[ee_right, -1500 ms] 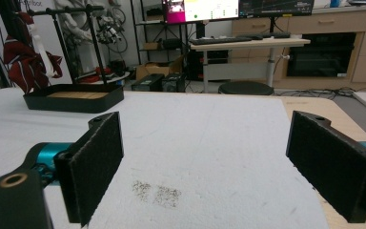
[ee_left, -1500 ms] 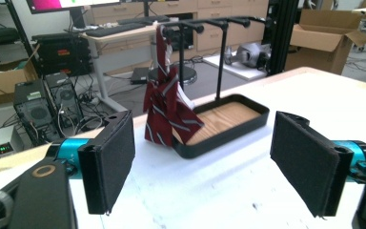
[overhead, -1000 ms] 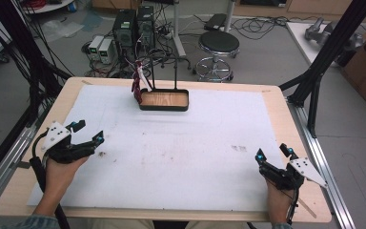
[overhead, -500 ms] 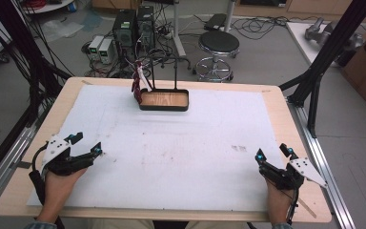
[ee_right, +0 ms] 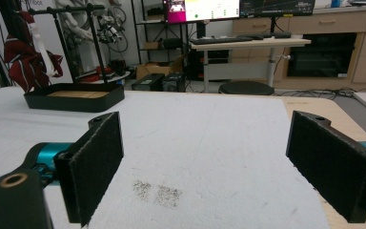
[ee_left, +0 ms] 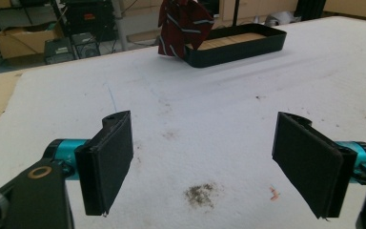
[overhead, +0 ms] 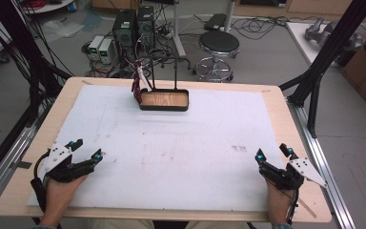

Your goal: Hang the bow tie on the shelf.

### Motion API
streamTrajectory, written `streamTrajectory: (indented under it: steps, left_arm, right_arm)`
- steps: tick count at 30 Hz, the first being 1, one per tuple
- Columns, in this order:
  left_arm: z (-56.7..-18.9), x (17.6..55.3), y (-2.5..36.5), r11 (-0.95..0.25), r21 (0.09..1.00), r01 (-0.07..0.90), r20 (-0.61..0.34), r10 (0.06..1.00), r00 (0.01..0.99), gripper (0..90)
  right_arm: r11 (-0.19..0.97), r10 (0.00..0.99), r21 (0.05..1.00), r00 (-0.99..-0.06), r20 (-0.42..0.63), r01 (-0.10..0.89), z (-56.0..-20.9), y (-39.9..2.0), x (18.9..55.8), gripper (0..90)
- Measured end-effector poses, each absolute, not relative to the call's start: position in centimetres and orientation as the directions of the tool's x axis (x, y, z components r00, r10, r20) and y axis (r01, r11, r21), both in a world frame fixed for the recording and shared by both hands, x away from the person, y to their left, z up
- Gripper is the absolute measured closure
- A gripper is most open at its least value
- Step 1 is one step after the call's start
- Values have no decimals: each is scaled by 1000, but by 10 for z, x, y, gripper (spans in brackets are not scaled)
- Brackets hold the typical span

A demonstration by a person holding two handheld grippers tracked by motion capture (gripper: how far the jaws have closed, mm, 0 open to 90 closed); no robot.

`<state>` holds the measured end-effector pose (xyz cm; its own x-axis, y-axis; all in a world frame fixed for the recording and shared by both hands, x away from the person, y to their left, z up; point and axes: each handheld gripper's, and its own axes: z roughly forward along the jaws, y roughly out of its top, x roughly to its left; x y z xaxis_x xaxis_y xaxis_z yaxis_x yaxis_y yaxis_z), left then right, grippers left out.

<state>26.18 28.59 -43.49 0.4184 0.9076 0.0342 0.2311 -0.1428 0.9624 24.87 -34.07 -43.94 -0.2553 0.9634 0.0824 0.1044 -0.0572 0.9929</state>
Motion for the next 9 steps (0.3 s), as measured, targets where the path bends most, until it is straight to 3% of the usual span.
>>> streamTrajectory:
  steps: [9]
  left_arm:
    - [-436,261,286,-150,961,233,40,907,419,219]
  right_arm:
    - [-54,963,993,-258,79,102,-439,-341,249,112]
